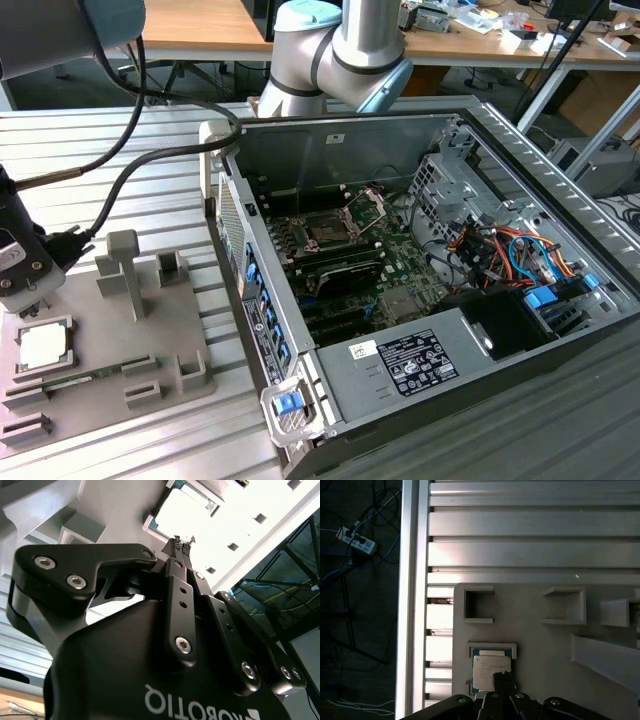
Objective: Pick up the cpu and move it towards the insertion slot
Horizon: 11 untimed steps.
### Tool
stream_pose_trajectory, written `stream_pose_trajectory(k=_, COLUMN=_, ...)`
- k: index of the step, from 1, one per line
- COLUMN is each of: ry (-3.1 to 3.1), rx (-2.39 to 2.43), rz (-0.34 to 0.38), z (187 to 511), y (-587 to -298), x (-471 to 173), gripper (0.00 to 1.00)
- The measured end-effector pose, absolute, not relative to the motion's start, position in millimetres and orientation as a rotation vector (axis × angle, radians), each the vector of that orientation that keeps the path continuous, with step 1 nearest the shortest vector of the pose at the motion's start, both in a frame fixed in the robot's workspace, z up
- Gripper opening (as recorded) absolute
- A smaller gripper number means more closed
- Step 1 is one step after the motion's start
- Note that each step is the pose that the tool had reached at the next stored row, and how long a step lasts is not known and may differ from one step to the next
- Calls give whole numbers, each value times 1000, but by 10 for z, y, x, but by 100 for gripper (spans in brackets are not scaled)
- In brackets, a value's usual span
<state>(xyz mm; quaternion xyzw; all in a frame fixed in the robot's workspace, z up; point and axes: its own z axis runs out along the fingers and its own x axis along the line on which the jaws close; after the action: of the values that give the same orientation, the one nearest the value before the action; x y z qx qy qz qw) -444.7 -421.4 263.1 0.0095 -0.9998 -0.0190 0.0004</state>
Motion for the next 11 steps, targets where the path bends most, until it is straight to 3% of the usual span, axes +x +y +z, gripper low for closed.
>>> stream_pose_trajectory(k=11, ry=-3140, rx=30, rz=-60, z=2599, y=-4243, x=-4446, gripper=11)
